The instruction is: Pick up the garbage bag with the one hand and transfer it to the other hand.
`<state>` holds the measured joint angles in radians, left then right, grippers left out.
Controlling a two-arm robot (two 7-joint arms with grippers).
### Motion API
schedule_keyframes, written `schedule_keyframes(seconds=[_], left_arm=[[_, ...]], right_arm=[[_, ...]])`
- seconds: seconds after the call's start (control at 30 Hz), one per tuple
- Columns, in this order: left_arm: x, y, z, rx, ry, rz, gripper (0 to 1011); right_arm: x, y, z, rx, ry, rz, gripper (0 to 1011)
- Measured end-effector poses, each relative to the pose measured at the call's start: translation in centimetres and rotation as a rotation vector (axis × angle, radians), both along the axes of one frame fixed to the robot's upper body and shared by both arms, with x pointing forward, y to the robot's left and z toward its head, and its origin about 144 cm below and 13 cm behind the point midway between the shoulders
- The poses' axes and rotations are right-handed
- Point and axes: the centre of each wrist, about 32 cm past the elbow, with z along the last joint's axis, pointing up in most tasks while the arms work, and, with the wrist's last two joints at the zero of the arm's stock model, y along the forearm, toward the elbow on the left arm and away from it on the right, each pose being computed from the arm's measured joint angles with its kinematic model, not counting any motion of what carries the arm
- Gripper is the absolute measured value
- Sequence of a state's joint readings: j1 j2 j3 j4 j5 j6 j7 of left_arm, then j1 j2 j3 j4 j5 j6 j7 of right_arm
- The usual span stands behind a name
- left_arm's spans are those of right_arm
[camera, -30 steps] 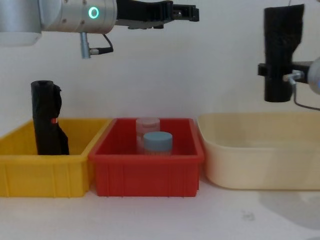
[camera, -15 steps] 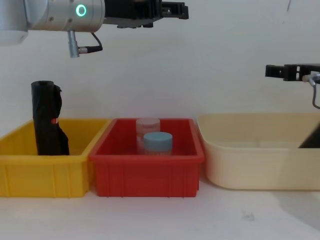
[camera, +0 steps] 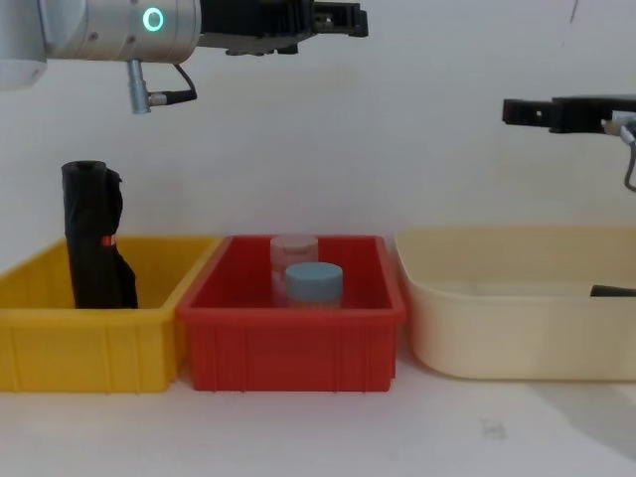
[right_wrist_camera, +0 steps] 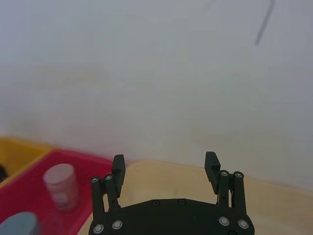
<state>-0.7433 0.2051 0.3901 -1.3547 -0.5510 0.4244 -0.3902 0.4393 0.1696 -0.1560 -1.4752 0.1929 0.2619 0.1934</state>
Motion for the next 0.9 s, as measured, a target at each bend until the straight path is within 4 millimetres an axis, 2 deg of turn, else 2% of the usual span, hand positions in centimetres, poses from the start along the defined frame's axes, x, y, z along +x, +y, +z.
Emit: schedule_keyframes(seconds=[0.5,0.9], left_arm=[[-0.1,0.1,0.0,-0.002,0.001,0.002,1001],[-0.1,0.1,0.0,-0.002,0.001,0.003,1001]], right_arm=[[-1.7,1.2,1.1,-0.075,0.037,0.216,1000],[-2.1,4.6,0.4,-0.163,0.139,0.405,1000]])
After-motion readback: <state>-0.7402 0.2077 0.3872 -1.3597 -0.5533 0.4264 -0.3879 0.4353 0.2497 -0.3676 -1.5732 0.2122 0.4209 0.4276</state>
